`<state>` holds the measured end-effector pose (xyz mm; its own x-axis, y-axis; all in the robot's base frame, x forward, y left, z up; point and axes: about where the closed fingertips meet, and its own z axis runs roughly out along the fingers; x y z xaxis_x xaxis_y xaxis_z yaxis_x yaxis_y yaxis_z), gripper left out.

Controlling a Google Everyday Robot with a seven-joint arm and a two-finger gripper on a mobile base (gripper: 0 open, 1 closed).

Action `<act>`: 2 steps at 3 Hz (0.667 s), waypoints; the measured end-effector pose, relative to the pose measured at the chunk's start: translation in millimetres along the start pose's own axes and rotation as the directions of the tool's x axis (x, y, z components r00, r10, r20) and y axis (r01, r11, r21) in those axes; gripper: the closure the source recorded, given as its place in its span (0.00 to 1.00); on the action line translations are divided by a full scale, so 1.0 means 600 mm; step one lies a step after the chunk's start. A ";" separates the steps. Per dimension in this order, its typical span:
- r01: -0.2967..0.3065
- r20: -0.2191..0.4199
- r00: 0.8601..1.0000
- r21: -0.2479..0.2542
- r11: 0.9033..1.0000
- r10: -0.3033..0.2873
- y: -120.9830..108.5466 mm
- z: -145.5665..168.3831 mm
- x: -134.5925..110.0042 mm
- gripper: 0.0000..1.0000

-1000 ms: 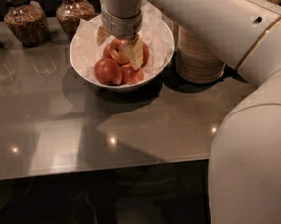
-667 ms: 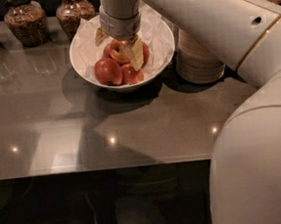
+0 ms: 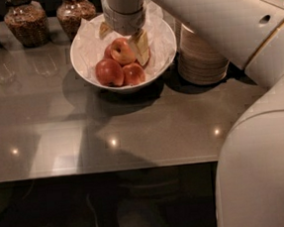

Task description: Pick apple from white bowl

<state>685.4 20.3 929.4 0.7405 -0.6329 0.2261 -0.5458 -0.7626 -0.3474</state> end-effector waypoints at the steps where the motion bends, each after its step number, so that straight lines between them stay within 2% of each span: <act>1: -0.022 -0.014 1.000 0.017 1.000 0.022 -0.001 -0.007 0.015 0.27; 2: -0.042 -0.007 0.999 0.030 0.999 0.042 -0.005 -0.004 0.019 0.37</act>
Offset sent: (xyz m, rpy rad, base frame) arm 0.0125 -0.0071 0.0113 0.0620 -0.0250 -0.0519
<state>694.4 14.9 935.4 0.7142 -0.6653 0.2174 -0.5640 -0.7310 -0.3840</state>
